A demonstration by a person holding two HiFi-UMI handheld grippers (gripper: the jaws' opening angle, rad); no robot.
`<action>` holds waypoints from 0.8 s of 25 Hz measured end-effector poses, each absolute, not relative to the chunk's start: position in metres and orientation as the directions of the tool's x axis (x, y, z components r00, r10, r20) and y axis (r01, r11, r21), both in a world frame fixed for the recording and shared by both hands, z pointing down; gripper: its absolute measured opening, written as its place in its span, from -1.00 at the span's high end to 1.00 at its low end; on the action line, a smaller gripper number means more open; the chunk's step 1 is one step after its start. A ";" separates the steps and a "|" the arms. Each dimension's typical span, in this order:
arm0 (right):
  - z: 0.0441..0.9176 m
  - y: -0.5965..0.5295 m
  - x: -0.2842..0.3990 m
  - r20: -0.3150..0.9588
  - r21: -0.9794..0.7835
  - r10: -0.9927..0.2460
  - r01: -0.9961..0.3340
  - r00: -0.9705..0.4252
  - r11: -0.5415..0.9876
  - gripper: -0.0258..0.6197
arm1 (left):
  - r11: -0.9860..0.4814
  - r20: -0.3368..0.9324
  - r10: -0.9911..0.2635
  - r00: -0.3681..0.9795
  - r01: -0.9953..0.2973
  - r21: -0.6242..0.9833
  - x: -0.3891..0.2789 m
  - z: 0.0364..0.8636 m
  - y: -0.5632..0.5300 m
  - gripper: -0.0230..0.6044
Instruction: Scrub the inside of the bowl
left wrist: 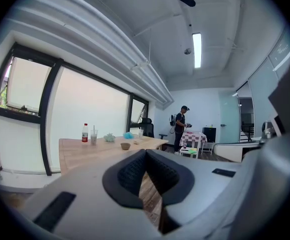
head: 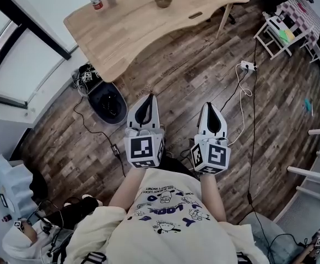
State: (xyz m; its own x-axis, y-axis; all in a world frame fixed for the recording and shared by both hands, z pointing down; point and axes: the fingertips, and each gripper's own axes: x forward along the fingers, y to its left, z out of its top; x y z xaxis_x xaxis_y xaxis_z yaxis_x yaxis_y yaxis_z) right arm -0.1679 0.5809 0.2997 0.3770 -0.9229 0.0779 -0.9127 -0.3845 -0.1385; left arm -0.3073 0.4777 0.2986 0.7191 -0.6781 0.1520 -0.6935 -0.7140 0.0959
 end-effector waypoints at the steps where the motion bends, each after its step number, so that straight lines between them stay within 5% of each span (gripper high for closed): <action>1: 0.301 0.577 -0.164 0.081 -0.139 -0.922 -0.912 0.378 -0.386 0.93 | -0.715 0.155 -0.677 0.720 -0.693 0.096 -0.304 0.300 0.473 0.83; 20: 0.295 0.408 -0.091 0.074 -0.149 -0.912 -0.899 0.404 -0.411 0.93 | -0.708 0.142 -0.684 0.715 -0.698 0.109 -0.244 0.292 0.295 0.83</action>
State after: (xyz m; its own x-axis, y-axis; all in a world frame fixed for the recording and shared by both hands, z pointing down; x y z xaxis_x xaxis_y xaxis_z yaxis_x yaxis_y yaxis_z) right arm -0.0913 0.4076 0.2946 0.4042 -0.9117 0.0735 -0.8994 -0.4108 -0.1493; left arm -0.2442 0.2950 0.2924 0.7155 -0.6840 0.1422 -0.6981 -0.7077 0.1088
